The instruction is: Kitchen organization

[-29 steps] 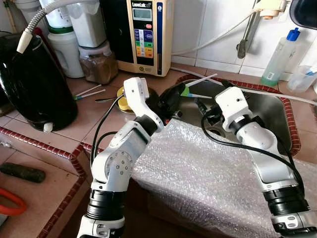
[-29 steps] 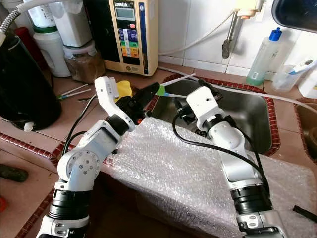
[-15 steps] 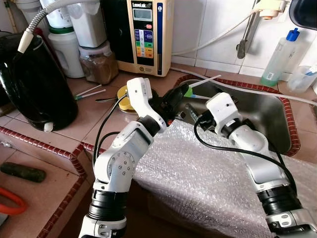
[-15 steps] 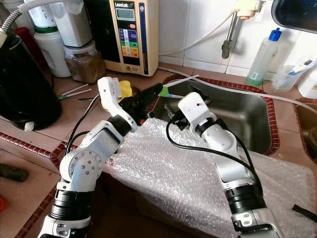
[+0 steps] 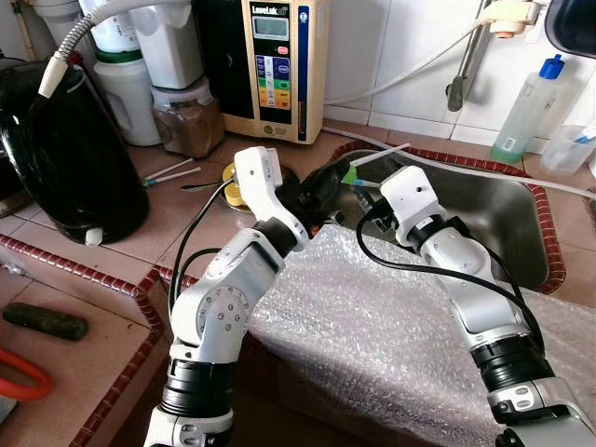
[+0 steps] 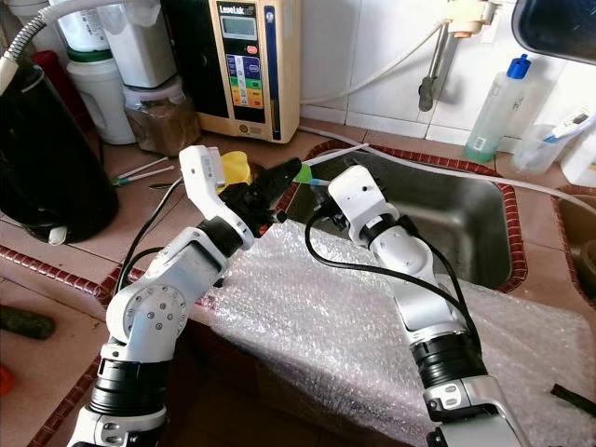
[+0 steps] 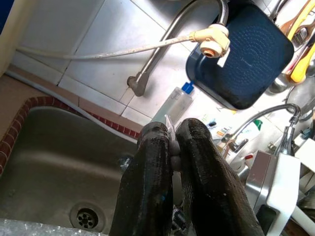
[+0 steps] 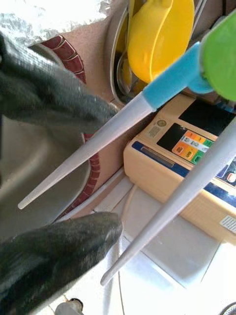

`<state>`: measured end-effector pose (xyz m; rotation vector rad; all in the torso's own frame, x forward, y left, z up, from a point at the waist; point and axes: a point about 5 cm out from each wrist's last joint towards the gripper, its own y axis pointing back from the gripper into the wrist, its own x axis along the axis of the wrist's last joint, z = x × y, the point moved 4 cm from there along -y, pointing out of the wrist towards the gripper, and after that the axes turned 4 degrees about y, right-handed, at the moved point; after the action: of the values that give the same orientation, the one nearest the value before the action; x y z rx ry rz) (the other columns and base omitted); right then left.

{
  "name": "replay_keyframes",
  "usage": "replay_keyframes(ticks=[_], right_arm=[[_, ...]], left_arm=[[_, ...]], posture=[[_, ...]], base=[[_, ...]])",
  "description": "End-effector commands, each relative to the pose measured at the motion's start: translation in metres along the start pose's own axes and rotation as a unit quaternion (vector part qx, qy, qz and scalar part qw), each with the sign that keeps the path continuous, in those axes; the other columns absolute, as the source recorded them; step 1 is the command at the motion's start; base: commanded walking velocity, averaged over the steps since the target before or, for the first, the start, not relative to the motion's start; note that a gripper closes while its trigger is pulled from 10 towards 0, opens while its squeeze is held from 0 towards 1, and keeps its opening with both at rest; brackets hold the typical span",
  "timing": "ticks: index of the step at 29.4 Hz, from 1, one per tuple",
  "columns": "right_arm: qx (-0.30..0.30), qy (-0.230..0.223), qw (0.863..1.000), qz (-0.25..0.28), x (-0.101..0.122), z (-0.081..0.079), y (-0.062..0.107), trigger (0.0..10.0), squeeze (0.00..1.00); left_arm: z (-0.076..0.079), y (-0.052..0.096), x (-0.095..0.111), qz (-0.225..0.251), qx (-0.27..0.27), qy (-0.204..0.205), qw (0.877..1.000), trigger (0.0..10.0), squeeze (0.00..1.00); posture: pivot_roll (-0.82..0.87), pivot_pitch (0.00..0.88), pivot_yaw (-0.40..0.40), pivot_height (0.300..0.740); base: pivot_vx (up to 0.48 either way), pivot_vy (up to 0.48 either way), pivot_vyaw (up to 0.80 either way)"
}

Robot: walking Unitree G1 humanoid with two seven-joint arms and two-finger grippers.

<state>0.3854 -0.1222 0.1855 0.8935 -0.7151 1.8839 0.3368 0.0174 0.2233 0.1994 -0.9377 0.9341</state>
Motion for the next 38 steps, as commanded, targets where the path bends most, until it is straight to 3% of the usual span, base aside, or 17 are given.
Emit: replay_keyframes(ticks=[1, 16, 19, 28, 38], right_arm=[[-0.008, 0.003, 1.000, 0.004, 0.001, 0.004, 0.000, 0.0, 0.00], [-0.003, -0.001, 1.000, -0.004, -0.010, 0.006, 0.012, 0.0, 0.00], [0.001, -0.002, 1.000, -0.003, -0.010, 0.004, 0.013, 0.0, 0.00], [0.004, -0.002, 1.000, -0.002, -0.009, 0.003, 0.012, 0.0, 0.00], [0.000, 0.002, 1.000, 0.001, -0.009, 0.003, 0.010, 0.0, 0.00]], left_arm=[[-0.001, 0.002, 0.003, 0.001, 0.007, -0.014, 1.000, 0.0, 0.00], [-0.007, 0.003, -0.001, -0.008, 0.021, -0.029, 0.999, 0.0, 0.00], [-0.008, 0.003, -0.003, -0.011, 0.023, -0.029, 0.999, 1.8, 0.00], [-0.008, 0.003, -0.004, -0.012, 0.023, -0.026, 0.999, 0.8, 0.00], [-0.007, 0.003, -0.006, -0.015, 0.024, -0.025, 0.999, 1.0, 0.00]], posture=[[0.01, 0.000, 0.031, 0.740], [0.01, 0.000, 0.036, 0.740], [0.01, 0.000, 0.036, 0.740], [0.01, 0.000, 0.036, 0.740], [0.00, 0.000, 0.035, 0.740]], base=[[0.000, 0.000, 0.00], [0.000, 0.000, 0.00], [0.000, 0.000, 0.00], [0.000, 0.000, 0.00], [0.000, 0.000, 0.00]])
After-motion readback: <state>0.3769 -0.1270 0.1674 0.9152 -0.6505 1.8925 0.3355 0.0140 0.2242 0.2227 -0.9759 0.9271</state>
